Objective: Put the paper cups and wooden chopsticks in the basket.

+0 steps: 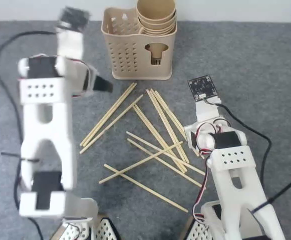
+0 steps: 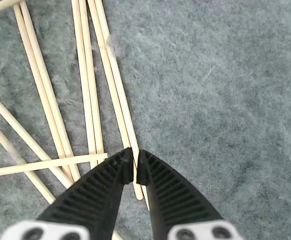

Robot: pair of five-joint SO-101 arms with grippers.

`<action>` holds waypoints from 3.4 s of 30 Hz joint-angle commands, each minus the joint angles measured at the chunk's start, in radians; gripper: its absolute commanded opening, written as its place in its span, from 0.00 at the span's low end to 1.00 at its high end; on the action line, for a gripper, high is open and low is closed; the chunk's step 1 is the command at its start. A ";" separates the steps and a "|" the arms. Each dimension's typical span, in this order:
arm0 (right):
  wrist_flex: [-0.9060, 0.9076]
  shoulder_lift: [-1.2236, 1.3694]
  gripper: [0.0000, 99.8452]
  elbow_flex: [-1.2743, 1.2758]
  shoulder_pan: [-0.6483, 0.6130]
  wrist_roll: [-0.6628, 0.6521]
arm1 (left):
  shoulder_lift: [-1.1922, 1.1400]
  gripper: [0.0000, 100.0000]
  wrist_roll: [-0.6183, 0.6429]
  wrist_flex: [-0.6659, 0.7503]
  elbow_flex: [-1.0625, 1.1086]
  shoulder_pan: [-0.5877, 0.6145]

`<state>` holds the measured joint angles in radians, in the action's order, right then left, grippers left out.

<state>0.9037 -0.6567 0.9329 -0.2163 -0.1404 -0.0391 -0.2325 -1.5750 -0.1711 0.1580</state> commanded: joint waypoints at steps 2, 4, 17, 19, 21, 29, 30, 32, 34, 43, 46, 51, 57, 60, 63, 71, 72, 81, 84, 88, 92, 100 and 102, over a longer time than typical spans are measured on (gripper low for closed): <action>-0.022 -0.033 0.04 -0.002 0.013 -0.023 | -0.110 0.35 -0.144 0.044 0.010 0.008; -0.022 -0.033 0.04 -0.002 0.013 -0.023 | -0.180 0.35 -0.183 0.043 0.010 0.008; -0.022 -0.031 0.04 -0.002 0.013 -0.028 | -0.466 0.24 -0.374 0.221 -0.004 -0.009; -0.022 -0.031 0.04 -0.002 0.013 -0.028 | -0.479 0.24 -0.376 0.221 -0.004 -0.015; -0.022 -0.031 0.04 -0.002 0.013 -0.029 | -0.483 0.24 -0.376 0.221 0.001 -0.018; -0.022 -0.031 0.04 -0.002 0.015 -0.029 | -0.529 0.24 -0.376 0.221 0.008 -0.054; -0.022 -0.031 0.04 -0.002 0.015 -0.029 | -0.554 0.24 -0.376 0.221 0.010 -0.055; -0.022 -0.031 0.04 -0.002 0.015 -0.029 | -0.601 0.24 -0.377 0.221 0.004 -0.060; -0.022 -0.031 0.04 -0.002 0.015 -0.029 | -0.620 0.24 -0.377 0.210 -0.024 -0.055; -0.022 -0.035 0.04 -0.002 0.015 -0.031 | -0.660 0.00 -0.373 0.164 -0.053 -0.077; -0.022 -0.035 0.04 -0.002 0.015 -0.031 | -0.671 0.02 -0.373 0.118 -0.051 -0.083; -0.022 -0.036 0.04 -0.002 0.015 -0.031 | -0.667 0.01 -0.371 0.066 -0.051 -0.084; -0.024 -0.036 0.04 -0.002 0.030 -0.031 | -0.643 0.01 -0.341 -0.044 -0.087 -0.084; -0.024 -0.036 0.04 -0.002 0.030 -0.031 | -0.591 0.01 -0.321 -0.117 -0.128 -0.084; -0.024 -0.036 0.04 -0.002 0.030 -0.031 | -0.509 0.01 -0.295 -0.157 -0.154 -0.084; -0.024 -0.039 0.04 -0.002 0.030 -0.031 | -0.293 0.01 -0.256 -0.161 -0.154 -0.084; -0.024 -0.039 0.04 -0.002 0.030 -0.031 | -0.272 0.01 -0.256 -0.161 -0.154 -0.084; -0.024 -0.039 0.04 -0.002 0.030 -0.031 | -0.061 0.01 -0.256 -0.141 -0.157 -0.100; -0.024 -0.038 0.04 -0.002 0.030 -0.031 | 0.021 0.01 -0.238 -0.098 -0.157 -0.115; -0.024 -0.036 0.04 -0.002 0.030 -0.031 | 0.086 0.01 -0.153 -0.003 -0.154 -0.129; -0.024 -0.035 0.04 -0.002 0.030 -0.031 | 0.094 0.01 -0.077 0.092 -0.159 -0.147; -0.024 -0.033 0.04 -0.002 0.030 -0.031 | 0.092 0.01 0.094 0.325 -0.166 -0.196; -0.024 -0.033 0.04 -0.002 0.030 -0.031 | 0.091 0.01 0.124 0.374 -0.173 -0.210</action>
<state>0.9037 -0.6567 0.9329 -0.1964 -0.1419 -0.0023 -0.1649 -1.2850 -0.2846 -0.0292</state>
